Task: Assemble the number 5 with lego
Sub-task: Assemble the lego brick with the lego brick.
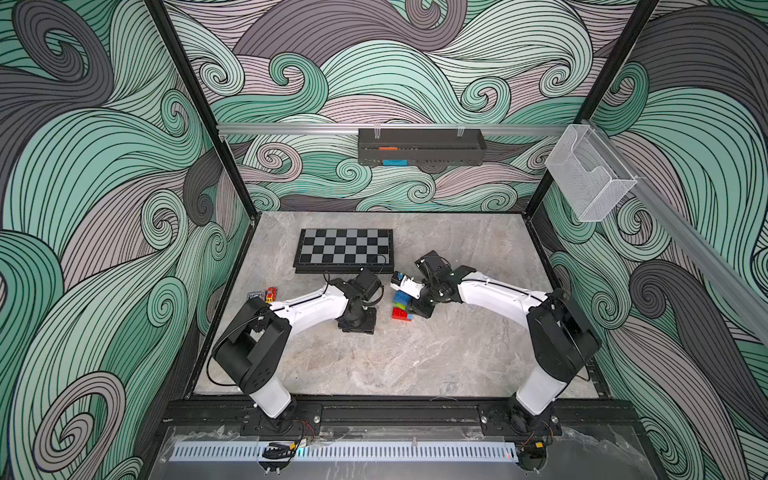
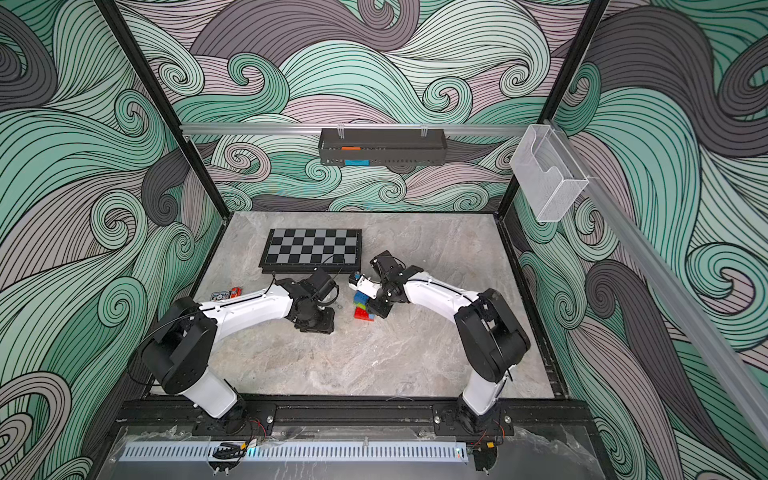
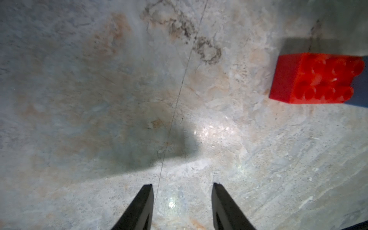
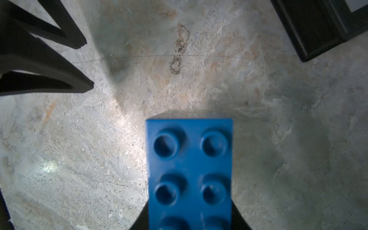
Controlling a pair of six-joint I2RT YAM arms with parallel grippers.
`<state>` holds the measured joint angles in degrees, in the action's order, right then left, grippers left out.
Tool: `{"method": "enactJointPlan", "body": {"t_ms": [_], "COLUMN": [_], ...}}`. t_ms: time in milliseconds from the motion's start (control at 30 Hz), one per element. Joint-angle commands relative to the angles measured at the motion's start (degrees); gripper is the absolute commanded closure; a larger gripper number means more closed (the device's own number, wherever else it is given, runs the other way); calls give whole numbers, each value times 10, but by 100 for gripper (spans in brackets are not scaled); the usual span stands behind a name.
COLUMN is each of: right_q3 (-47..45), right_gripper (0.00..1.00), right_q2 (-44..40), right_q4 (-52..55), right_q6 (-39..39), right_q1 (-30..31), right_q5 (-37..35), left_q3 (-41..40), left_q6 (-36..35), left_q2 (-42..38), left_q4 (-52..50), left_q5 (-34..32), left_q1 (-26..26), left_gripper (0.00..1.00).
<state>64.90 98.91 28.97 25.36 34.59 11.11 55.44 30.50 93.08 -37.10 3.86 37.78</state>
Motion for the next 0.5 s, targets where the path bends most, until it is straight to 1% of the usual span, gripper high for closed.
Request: {"method": "enactJointPlan", "body": {"t_ms": [0,200,467], "right_q3": [16,21,21], "right_gripper": [66,66,66], "right_q2": [12,25,38], "right_q4": [32,48,52], "right_q6": [29,47,65], "right_q1": [-7,-10,-12], "right_q5": [35,45,36], "left_q3": [-2,0,3], "left_q6": [-1,-5,-10], "left_q2": [-18,-19,-17], "left_q4": [-23,-28,-32], "left_q5": [-12,-14,-13], "left_q1": [-7,-10,-13], "left_gripper": [49,49,49]}}
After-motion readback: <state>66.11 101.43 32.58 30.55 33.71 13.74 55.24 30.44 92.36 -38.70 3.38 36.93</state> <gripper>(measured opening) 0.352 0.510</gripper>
